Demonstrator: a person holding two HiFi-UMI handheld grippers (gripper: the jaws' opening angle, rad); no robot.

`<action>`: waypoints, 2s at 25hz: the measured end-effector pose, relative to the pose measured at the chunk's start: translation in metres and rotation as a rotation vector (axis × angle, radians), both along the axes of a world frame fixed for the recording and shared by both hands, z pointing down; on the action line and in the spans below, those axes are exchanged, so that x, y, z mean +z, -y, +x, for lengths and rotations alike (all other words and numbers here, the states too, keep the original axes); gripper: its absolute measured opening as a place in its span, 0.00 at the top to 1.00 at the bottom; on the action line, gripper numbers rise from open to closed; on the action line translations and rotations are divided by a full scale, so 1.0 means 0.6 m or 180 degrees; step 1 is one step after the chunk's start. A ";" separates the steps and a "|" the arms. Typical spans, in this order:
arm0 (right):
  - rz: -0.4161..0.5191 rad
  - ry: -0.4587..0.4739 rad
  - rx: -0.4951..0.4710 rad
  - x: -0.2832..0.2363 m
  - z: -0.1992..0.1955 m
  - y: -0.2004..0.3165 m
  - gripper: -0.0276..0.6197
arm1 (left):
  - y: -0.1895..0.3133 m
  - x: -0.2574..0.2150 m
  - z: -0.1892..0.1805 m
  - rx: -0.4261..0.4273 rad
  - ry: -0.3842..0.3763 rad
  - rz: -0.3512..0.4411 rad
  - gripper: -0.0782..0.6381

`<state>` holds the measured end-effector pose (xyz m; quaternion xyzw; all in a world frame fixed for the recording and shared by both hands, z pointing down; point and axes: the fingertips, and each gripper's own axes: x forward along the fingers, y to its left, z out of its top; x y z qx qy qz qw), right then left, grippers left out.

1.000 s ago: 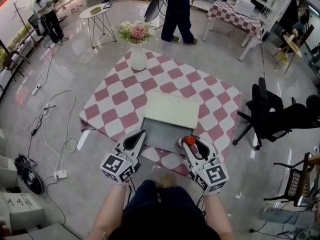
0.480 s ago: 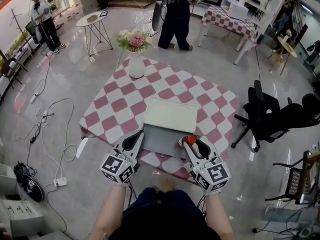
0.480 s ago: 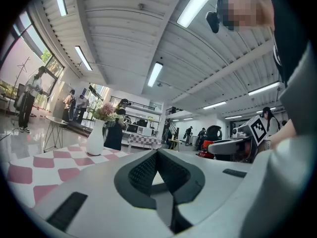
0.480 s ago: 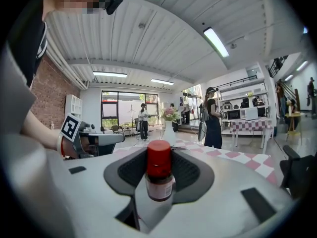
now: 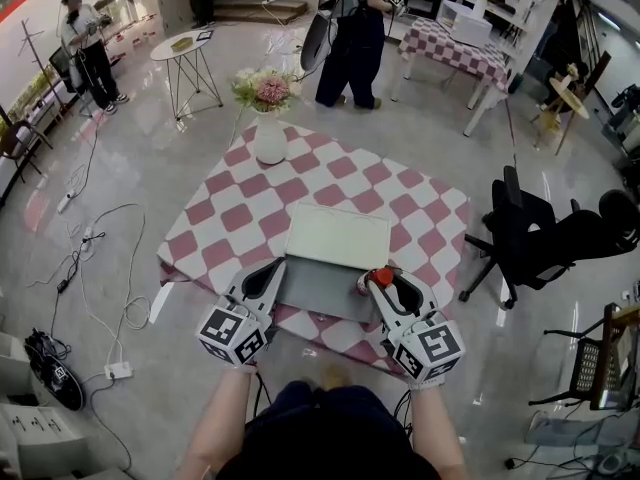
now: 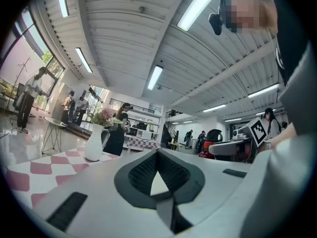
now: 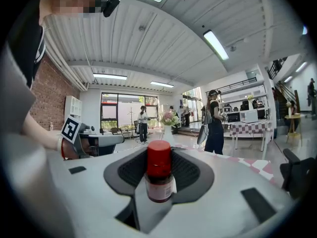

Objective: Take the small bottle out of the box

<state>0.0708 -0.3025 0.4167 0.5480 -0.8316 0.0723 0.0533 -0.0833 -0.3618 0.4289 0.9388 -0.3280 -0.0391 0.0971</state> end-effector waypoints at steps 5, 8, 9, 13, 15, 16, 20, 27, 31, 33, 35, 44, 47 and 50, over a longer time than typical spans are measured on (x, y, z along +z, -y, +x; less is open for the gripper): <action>0.0056 -0.0012 0.0006 -0.019 0.005 0.006 0.73 | 0.011 -0.015 -0.004 -0.0053 -0.0057 0.0000 0.89; 0.0079 -0.0032 0.0003 -0.029 0.008 0.009 0.73 | 0.014 -0.023 -0.005 -0.0068 -0.0075 0.0020 0.89; 0.0084 -0.0037 0.0001 -0.033 0.009 0.010 0.73 | 0.016 -0.026 -0.005 -0.0071 -0.0076 0.0030 0.89; 0.0124 -0.0032 -0.0004 -0.046 0.011 0.015 0.73 | 0.022 -0.038 -0.007 -0.0092 -0.0085 0.0075 0.89; 0.0145 -0.0026 -0.0009 -0.053 0.011 0.016 0.73 | 0.024 -0.044 -0.009 -0.0107 -0.0097 0.0096 0.89; 0.0156 -0.0025 -0.0013 -0.056 0.011 0.017 0.73 | 0.025 -0.046 -0.010 -0.0112 -0.0105 0.0104 0.89; 0.0198 -0.0030 -0.0030 -0.063 0.009 0.023 0.73 | 0.030 -0.055 -0.008 -0.0118 -0.0125 0.0137 0.89; 0.0252 -0.0019 -0.0049 -0.077 0.007 0.028 0.73 | 0.030 -0.070 -0.007 -0.0098 -0.0140 0.0209 0.89; 0.0277 -0.0029 -0.0053 -0.082 0.009 0.033 0.73 | 0.035 -0.073 -0.006 -0.0104 -0.0148 0.0238 0.89; 0.0291 -0.0026 -0.0060 -0.084 0.008 0.033 0.73 | 0.036 -0.075 -0.006 -0.0111 -0.0150 0.0252 0.89; 0.0306 -0.0025 -0.0063 -0.087 0.007 0.033 0.73 | 0.035 -0.077 -0.006 -0.0104 -0.0151 0.0265 0.89; 0.0345 -0.0020 -0.0084 -0.093 0.003 0.036 0.73 | 0.035 -0.078 -0.009 -0.0122 -0.0137 0.0284 0.89; 0.0339 -0.0022 -0.0100 -0.093 0.002 0.037 0.73 | 0.035 -0.082 -0.010 -0.0141 -0.0127 0.0276 0.89; 0.0335 -0.0022 -0.0113 -0.092 -0.002 0.039 0.73 | 0.037 -0.079 -0.012 -0.0150 -0.0118 0.0268 0.89</action>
